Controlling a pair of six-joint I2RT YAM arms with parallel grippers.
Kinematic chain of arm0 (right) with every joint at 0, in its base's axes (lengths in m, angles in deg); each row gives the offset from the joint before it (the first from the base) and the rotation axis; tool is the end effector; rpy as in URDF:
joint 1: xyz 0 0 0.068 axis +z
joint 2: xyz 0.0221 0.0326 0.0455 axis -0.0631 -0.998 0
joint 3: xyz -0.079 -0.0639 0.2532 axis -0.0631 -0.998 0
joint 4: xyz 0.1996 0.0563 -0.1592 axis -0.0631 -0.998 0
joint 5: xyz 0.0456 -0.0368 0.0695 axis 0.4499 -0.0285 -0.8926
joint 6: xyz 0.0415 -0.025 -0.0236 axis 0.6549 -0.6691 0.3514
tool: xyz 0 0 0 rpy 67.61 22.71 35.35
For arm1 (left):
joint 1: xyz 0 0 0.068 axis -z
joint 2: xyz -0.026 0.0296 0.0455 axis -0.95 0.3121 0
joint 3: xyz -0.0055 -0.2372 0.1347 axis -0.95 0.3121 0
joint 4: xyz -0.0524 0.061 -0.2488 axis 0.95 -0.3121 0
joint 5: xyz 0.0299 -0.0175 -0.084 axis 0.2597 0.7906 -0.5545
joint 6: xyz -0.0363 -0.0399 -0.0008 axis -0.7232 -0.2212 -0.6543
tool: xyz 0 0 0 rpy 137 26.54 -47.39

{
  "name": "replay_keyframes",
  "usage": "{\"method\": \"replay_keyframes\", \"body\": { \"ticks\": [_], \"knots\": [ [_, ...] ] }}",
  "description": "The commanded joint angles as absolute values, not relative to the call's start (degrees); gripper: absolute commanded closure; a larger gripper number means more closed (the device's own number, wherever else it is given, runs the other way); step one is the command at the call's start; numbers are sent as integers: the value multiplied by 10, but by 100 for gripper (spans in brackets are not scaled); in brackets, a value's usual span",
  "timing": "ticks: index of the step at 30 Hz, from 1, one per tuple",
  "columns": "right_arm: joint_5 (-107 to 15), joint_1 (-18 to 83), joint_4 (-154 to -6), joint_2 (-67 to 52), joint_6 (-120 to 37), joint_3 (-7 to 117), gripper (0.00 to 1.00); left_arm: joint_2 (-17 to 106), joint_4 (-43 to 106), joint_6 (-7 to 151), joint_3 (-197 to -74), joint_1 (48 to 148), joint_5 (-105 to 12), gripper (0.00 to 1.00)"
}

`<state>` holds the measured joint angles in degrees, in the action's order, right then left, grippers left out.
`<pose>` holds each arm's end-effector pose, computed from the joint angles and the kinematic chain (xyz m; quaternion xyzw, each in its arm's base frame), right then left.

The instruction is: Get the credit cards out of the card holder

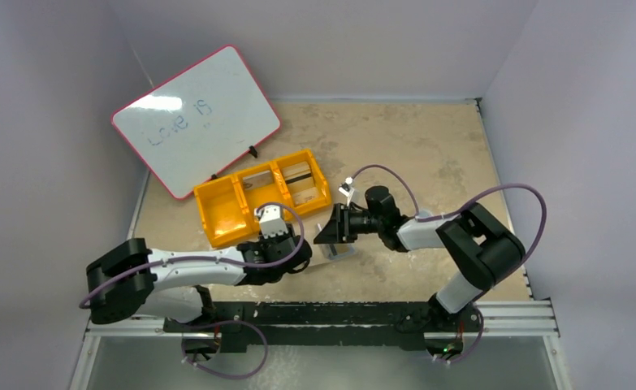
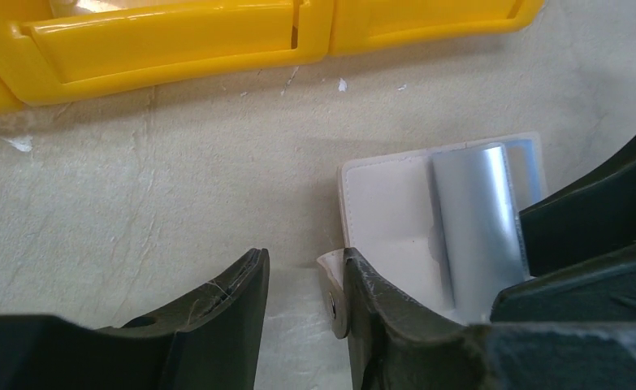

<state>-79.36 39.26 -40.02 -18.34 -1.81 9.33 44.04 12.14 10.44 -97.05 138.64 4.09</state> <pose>0.2226 0.1882 0.1513 -0.1203 0.7933 0.5601 0.2062 0.1112 -0.1988 0.1662 -0.1454 0.8913 -0.1182 0.4128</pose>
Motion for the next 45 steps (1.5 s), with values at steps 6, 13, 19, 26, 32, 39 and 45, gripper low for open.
{"method": "replay_keyframes", "body": {
  "ticks": [6, 13, 19, 26, 32, 39, 45],
  "knots": [
    [-824, 396, -367, -208, 5, 93, 39, 389, 99, 35, -952, 1389, 97, 70],
    [-822, 400, -389, -234, -4, 119, 38, 318, 162, 44, -903, 1389, 106, 60],
    [-701, 409, -542, -224, -33, 150, 44, 348, 154, 43, -924, 1389, 109, 58],
    [-653, 440, -622, -238, -81, 209, 46, 362, 152, 41, -935, 1389, 109, 59],
    [-503, 494, -694, -232, -81, 231, 52, 345, 120, 20, -956, 1388, 122, 49],
    [-514, 501, -612, -202, -96, 177, 62, 297, 216, 33, -908, 1277, 20, 37],
    [-578, 501, -568, -245, -108, 173, 58, 343, 286, 103, -929, 1251, -57, 36]
  ]
}}
